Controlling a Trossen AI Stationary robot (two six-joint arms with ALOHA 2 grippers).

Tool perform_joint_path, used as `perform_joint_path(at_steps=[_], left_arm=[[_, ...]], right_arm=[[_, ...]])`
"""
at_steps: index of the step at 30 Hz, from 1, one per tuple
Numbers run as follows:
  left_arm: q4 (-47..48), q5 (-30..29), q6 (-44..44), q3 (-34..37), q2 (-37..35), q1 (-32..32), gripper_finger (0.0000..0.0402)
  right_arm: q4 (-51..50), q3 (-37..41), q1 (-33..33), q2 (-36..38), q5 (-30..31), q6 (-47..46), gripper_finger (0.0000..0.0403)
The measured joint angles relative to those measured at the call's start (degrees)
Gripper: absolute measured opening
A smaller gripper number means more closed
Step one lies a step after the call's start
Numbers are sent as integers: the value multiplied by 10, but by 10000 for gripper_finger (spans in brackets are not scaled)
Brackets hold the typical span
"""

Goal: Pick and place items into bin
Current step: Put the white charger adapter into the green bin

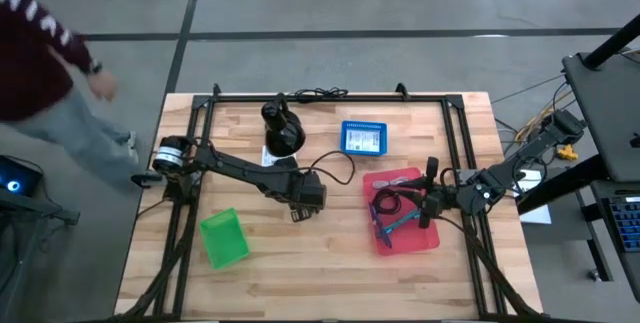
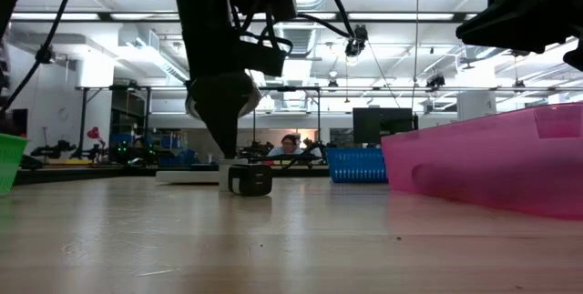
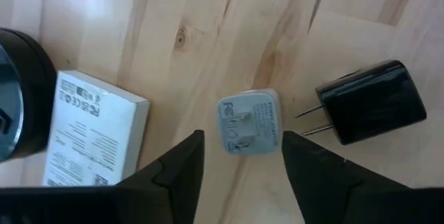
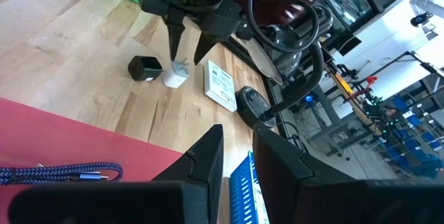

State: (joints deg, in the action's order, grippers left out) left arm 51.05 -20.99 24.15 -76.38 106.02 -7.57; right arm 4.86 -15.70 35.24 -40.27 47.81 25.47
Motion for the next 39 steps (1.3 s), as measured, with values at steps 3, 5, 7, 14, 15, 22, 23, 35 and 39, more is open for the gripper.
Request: perform_joint_path(at_steps=[3,5,7,14,15,22,23,35,39], left_arm=[[0,5,10,0,0,0,206],[-1,5,11,0,-1,0,226],[-3,8,11,0,-1,0,243],[-25,10,10,8,-1,1,265],[-30,10,11,10,-2,1,265],[-32,10,11,20,-2,1,266],[-38,10,11,23,-2,1,266],[-76,10,12,66,-2,1,265],[-87,10,10,66,-2,1,265]], right_arm=[[0,0,0,0,0,-2,68],[0,0,0,0,0,-2,68],[0,0,0,0,0,-2,68],[0,0,0,0,0,-2,68],[0,0,0,0,0,-2,68],[0,0,0,0,0,-4,68],[0,0,0,0,0,-4,68],[0,0,0,0,0,-4,68],[0,0,0,0,0,-4,68]])
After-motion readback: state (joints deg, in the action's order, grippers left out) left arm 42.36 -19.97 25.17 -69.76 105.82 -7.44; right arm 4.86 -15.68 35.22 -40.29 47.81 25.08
